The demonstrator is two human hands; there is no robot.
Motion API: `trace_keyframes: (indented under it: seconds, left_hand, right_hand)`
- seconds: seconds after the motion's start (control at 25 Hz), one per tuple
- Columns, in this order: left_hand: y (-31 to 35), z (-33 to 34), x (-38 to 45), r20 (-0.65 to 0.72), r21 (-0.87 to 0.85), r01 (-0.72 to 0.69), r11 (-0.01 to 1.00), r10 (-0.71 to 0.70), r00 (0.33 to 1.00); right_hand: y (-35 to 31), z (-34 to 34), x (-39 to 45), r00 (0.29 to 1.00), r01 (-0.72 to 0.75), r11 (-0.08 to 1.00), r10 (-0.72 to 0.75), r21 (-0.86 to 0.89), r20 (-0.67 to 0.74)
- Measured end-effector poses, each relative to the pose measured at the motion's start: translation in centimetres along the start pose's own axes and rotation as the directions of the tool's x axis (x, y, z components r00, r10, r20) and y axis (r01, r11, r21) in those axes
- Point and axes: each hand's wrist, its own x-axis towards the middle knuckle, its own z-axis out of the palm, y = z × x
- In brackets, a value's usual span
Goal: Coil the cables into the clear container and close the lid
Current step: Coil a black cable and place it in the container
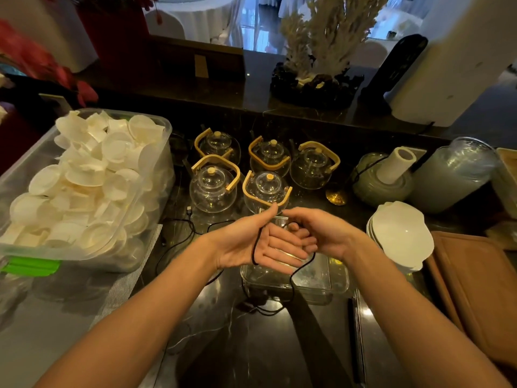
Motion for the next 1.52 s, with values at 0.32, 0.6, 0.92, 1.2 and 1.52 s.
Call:
trace_keyframes:
  seconds: [0.32,0.6,0.92,1.2,1.52]
  left_hand:
    - [0.0,0.5,1.1,-0.391,-0.120,-0.203,0.972,0.142,0.909]
    - [1.6,1.4,0.5,-0.321,-0.376,-0.468,0.799,0.361,0.875]
    - [2.2,1.4,-1.2,0.019,-0.404,-0.333,0.852,0.372,0.928]
    - [1.6,1.9,-1.9,-0.114,0.067,-0.111,0.992,0.118,0.986]
    - [3.1,3.0,-1.9,-0.380,0.208,-0.155,0.966,0.225,0.897]
  right_hand:
    - [-0.7,5.6,-2.7,0.928,0.298,0.863,-0.361,-0.408,-0.087]
    - [6.1,7.2,-3.9,0.950,0.313,0.944,-0.313,-0.104,0.015]
    - [6.5,2.1,-2.4,0.987,0.019,0.892,-0.088,0.451,0.134]
    - [-2.9,0.3,-2.6,0.998,0.035,0.987,-0.044,0.157,0.053]
    - [-4.3,5.6,-5.5,0.954,0.299,0.951,-0.299,-0.077,0.005]
